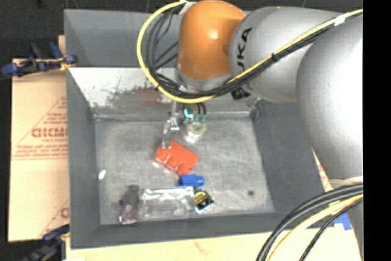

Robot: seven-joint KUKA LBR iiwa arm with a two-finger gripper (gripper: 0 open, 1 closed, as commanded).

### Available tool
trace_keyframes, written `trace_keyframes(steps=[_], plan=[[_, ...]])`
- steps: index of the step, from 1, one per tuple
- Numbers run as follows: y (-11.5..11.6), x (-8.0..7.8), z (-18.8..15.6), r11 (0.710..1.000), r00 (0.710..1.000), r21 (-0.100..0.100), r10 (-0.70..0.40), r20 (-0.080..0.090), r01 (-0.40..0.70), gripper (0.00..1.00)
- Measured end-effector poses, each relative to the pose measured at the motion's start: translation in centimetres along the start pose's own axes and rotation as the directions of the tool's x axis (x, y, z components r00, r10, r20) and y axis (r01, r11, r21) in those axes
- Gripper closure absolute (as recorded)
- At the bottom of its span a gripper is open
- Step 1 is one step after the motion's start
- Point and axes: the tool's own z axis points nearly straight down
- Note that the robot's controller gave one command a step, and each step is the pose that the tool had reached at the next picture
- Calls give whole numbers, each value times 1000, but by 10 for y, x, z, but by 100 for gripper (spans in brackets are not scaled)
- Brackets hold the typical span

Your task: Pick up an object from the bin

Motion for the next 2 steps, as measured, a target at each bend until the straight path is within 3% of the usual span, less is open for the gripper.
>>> trace_keyframes(steps=[1, 2], plan=[[-45, 60, 86, 987, 987, 0, -162, 20, 162, 0], [-44, 58, 84, 987, 987, 0, -160, 29, 160, 100]])
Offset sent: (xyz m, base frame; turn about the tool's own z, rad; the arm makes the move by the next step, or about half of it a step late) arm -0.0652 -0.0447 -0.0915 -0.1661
